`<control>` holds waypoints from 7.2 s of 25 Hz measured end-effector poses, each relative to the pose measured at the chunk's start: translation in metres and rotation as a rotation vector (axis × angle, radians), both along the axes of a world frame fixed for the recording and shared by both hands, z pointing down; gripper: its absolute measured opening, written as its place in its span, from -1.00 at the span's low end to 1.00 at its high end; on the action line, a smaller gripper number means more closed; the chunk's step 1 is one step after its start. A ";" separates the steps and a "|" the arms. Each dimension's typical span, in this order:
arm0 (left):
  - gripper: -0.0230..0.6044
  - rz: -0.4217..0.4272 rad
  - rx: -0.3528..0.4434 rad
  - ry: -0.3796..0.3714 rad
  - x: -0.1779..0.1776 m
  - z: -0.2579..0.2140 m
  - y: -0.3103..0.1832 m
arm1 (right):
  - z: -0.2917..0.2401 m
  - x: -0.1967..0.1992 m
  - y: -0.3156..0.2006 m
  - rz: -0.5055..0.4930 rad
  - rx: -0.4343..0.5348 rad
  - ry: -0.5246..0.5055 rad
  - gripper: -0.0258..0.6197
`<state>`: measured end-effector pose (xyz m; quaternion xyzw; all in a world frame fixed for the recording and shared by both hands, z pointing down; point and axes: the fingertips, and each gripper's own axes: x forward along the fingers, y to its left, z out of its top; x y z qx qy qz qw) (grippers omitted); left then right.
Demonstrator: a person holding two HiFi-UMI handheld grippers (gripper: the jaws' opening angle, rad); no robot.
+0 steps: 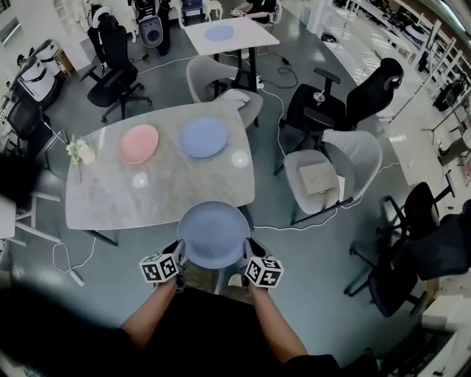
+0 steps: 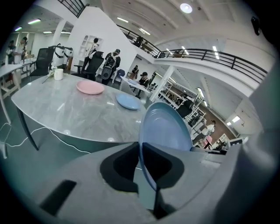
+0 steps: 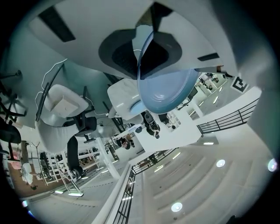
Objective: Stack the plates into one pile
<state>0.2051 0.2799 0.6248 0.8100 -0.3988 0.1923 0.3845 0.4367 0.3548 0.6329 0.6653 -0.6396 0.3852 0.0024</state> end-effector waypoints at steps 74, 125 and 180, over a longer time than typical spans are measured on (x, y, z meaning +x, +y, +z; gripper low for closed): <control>-0.40 0.039 -0.062 0.025 0.099 0.124 -0.510 | 0.130 0.102 -0.512 -0.031 -0.362 0.135 -0.83; -0.30 -0.028 -0.183 -0.103 0.110 0.162 -0.493 | 0.149 0.102 -0.533 -0.290 -0.295 -0.014 -0.67; -0.72 -0.309 -0.216 0.069 -0.298 0.059 -0.238 | 0.040 -0.297 -0.323 -0.386 -0.225 0.009 -0.78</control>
